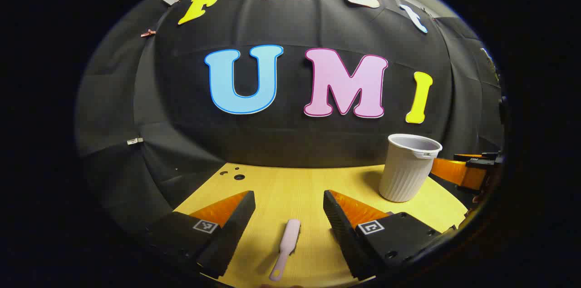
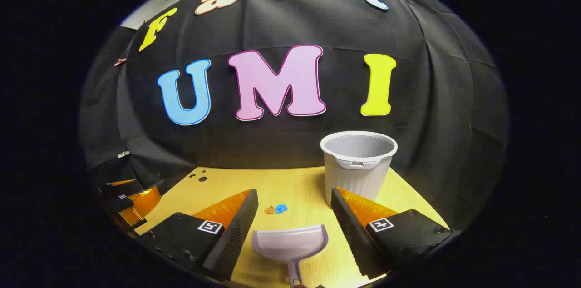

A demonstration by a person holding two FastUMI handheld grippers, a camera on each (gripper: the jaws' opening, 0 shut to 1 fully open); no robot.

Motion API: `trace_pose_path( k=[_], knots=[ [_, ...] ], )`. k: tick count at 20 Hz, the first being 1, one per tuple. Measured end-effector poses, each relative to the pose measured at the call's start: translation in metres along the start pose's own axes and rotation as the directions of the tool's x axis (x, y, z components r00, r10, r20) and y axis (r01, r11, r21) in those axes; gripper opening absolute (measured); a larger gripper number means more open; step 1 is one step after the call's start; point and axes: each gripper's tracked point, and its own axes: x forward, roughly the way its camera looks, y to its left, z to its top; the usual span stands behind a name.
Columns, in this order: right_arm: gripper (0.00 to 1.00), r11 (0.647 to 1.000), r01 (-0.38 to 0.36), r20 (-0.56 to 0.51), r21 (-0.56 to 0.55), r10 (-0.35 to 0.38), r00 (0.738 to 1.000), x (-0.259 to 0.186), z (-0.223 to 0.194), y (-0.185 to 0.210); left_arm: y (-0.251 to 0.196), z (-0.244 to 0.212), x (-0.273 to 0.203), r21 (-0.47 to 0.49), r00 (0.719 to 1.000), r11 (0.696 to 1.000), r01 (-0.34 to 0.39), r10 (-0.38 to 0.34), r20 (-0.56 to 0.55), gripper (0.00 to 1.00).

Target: Pick up the small broom and dustpan from the desktop, sweep the trash into the dustpan with the broom, and then empty the trash into the garbage bin.

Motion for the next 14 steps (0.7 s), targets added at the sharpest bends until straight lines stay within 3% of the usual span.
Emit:
trace_pose_path(
  k=[14],
  knots=[
    [1.00, 1.000, -0.010, -0.077, -0.003, 0.010, 0.997, 0.004, -0.020, 0.002, 0.010, -0.029, 0.010, 0.012, 0.995, 0.999, 0.048, -0.047, -0.093, 0.95]
  ],
)
